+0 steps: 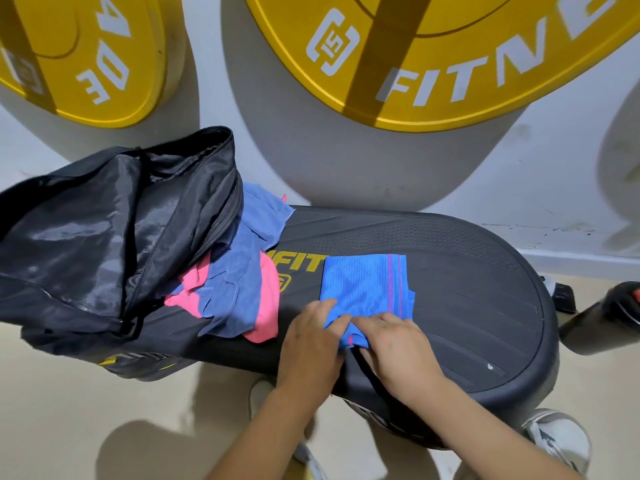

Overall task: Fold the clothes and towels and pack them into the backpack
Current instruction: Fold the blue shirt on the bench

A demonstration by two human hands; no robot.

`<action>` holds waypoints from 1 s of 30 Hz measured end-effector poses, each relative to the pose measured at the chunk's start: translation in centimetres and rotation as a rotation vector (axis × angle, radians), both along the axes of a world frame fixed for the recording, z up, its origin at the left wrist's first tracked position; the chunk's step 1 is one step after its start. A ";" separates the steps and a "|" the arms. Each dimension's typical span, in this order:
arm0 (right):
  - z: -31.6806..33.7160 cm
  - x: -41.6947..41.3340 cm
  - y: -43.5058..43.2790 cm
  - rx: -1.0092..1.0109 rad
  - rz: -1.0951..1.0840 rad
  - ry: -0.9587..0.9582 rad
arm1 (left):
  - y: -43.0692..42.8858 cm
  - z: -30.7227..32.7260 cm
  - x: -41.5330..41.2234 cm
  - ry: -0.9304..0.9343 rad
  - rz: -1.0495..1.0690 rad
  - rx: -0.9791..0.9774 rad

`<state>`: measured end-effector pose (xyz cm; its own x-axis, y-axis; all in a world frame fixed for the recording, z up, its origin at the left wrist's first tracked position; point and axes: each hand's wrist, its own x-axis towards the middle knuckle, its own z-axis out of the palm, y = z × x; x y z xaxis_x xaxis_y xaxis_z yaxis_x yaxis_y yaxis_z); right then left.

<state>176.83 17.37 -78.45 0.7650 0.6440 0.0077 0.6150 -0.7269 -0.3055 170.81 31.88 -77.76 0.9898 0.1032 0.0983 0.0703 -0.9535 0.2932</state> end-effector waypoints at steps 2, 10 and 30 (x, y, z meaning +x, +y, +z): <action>1.2 0.2 -0.5 -0.048 0.070 0.013 | 0.3 1.0 0.4 0.120 -0.087 -0.086; 5.3 -0.8 -3.9 -0.082 0.233 0.305 | 1.7 4.3 -0.6 0.549 -0.181 -0.287; 1.3 3.8 -1.7 0.221 -0.563 0.561 | -1.1 0.0 3.1 0.344 0.401 -0.163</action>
<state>180.61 15.70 -77.14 0.9008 0.1909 -0.3900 -0.1104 -0.7679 -0.6309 173.90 30.79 -77.73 0.8421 0.4654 -0.2725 0.5362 -0.7764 0.3312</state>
